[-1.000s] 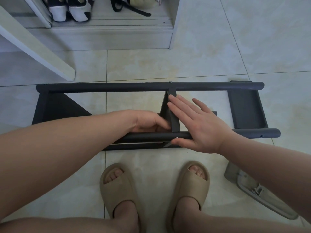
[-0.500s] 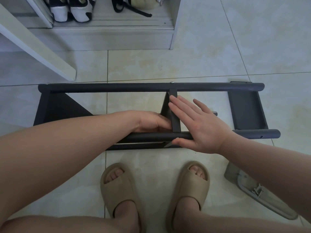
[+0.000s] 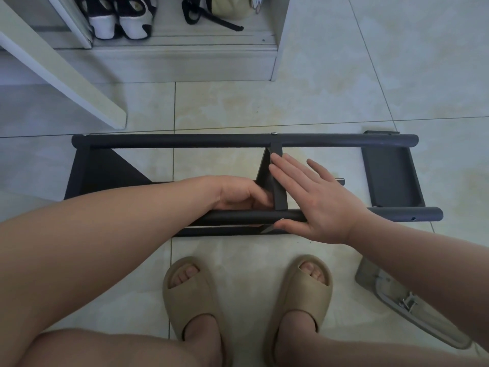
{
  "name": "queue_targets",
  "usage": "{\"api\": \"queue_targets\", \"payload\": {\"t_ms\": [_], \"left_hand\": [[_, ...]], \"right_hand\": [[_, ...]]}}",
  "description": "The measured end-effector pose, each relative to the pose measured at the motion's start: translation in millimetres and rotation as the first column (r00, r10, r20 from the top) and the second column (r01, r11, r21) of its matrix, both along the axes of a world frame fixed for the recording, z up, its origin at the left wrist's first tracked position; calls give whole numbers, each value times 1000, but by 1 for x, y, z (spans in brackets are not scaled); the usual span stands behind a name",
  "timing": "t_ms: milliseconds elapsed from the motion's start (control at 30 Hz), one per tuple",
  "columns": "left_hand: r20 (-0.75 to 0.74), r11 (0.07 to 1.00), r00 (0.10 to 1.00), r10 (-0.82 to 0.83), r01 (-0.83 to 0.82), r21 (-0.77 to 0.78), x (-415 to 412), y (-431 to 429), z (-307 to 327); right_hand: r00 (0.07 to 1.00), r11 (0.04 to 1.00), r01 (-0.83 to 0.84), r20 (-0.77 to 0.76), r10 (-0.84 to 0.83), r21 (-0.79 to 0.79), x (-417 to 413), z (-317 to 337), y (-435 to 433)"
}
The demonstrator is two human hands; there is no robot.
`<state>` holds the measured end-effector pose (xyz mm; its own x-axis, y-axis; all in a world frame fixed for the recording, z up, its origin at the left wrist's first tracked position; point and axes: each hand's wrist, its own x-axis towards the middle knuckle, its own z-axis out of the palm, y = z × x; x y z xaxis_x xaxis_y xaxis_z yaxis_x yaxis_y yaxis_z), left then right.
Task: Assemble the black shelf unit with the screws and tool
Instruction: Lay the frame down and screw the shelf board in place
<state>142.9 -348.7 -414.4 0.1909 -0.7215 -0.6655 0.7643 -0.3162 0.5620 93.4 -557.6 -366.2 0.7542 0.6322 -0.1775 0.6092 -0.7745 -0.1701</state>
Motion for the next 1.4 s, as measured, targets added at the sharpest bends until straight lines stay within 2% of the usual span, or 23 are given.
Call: {"api": "queue_targets", "payload": {"t_ms": [267, 633, 833, 1000, 1167, 1300, 1400], "left_hand": [[70, 996, 997, -16, 10, 87, -1, -3, -2], [-29, 1000, 999, -26, 26, -10, 2, 4, -9], [-5, 998, 1000, 3, -3, -61, 2, 2, -10], [86, 1000, 996, 0, -2, 19, -1, 0, -10], [28, 1000, 999, -27, 28, -7, 0, 3, -9], [1, 999, 999, 33, -33, -38, 1, 1, -7], [24, 1000, 1000, 6, -6, -25, 0, -1, -6]], "right_hand": [[1000, 1000, 0, -1, 0, 10, 0, -1, -1], [1000, 1000, 0, 11, 0, 28, -1, -2, 0], [1000, 1000, 2, 2, -2, 25, 0, -1, 0], [1000, 1000, 0, -5, 1, 22, 0, -1, 0], [1000, 1000, 2, 6, -2, 30, -1, -2, 0], [1000, 1000, 1, 7, -1, 31, -1, -2, 1], [1000, 1000, 1, 8, -1, 28, 0, -1, 0]]}}
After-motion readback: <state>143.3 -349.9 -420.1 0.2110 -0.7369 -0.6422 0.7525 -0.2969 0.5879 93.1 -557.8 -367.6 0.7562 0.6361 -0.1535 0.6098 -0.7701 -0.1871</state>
